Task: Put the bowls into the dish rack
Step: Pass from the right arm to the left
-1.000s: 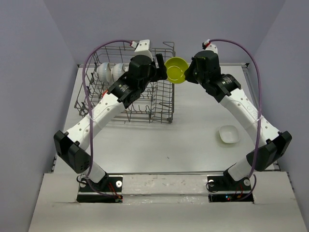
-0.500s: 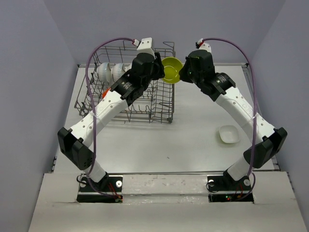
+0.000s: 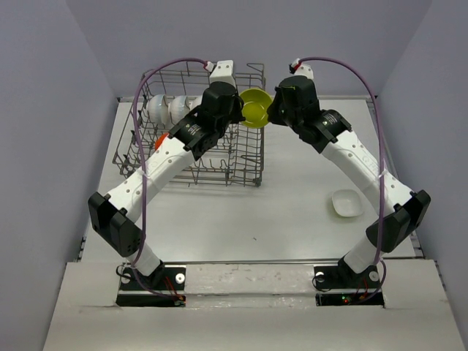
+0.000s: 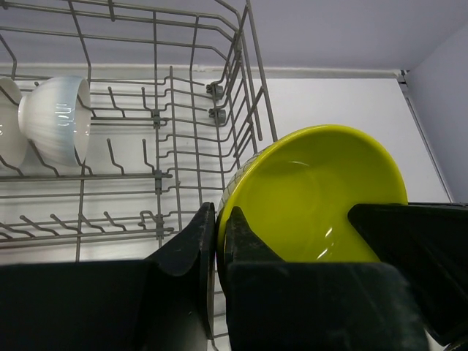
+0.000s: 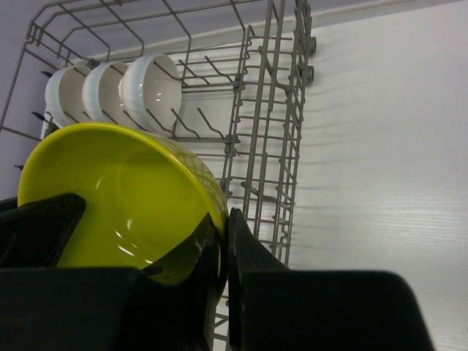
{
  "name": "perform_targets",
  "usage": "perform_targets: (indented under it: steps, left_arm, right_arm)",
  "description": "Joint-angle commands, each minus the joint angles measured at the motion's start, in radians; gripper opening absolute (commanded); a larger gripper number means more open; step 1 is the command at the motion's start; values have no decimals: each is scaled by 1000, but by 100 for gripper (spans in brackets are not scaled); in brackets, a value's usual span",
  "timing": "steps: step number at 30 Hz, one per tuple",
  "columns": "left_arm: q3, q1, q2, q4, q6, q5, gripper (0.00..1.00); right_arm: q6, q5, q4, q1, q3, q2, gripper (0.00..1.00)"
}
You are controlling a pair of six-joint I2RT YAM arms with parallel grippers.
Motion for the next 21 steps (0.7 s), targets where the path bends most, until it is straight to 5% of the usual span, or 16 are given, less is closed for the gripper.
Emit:
perform_targets:
  steps: [1,3,5,9,21]
  left_arm:
    - [19,-9,-52,64,-28,-14,0]
    - [22,-12,-55,62,-20,-20,0]
    - [26,-14,-58,58,-11,-26,0]
    - [29,-18,-64,58,-2,-41,0]
    - [31,-9,-87,42,34,-115,0]
  right_arm:
    - [14,19,50,2,43,-1,1]
    - [12,18,49,2,50,2,4]
    - [11,15,49,2,58,8,25]
    - [6,7,47,2,70,18,42]
    - [15,102,38,2,58,-41,58]
